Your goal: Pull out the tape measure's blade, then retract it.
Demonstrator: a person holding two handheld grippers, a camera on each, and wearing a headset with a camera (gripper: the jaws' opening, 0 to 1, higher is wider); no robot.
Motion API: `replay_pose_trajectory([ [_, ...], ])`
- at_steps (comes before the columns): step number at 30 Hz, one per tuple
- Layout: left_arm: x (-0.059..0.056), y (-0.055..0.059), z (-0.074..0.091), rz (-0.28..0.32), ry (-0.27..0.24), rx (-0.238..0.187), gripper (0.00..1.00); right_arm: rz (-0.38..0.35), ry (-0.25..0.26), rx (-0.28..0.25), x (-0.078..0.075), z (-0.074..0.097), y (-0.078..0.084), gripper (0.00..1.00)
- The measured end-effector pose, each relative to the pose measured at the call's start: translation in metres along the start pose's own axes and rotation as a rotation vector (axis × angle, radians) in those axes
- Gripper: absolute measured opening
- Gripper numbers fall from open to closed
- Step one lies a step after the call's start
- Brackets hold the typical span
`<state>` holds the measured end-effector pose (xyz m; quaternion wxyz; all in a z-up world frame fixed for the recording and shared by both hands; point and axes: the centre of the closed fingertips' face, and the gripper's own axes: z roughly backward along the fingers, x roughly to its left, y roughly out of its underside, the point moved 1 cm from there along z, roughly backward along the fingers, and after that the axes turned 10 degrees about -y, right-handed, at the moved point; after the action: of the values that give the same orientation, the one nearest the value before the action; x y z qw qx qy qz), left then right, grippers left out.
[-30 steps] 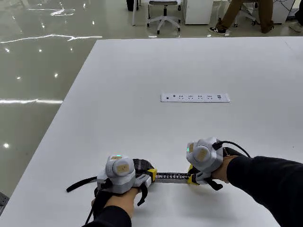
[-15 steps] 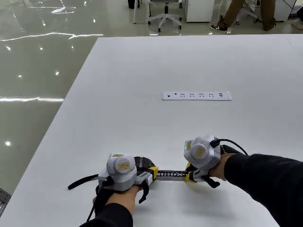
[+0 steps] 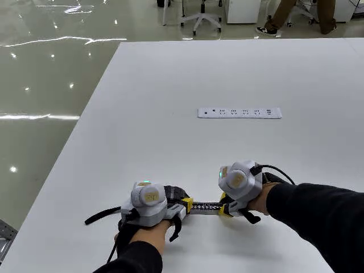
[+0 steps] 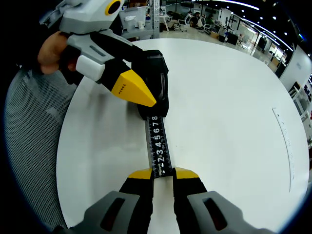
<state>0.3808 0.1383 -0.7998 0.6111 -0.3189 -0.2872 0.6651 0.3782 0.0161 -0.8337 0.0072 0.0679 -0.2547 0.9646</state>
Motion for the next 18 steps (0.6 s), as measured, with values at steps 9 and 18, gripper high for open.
replay_pose_trajectory([
  [9,0.0,0.0,0.0,0.002,0.002,0.001,0.57,0.003,-0.003,-0.011,0.0,-0.004,-0.008,0.1],
  [18,0.0,0.0,0.0,0.005,0.004,0.004,0.57,0.02,-0.009,-0.027,-0.001,-0.012,-0.019,0.1],
])
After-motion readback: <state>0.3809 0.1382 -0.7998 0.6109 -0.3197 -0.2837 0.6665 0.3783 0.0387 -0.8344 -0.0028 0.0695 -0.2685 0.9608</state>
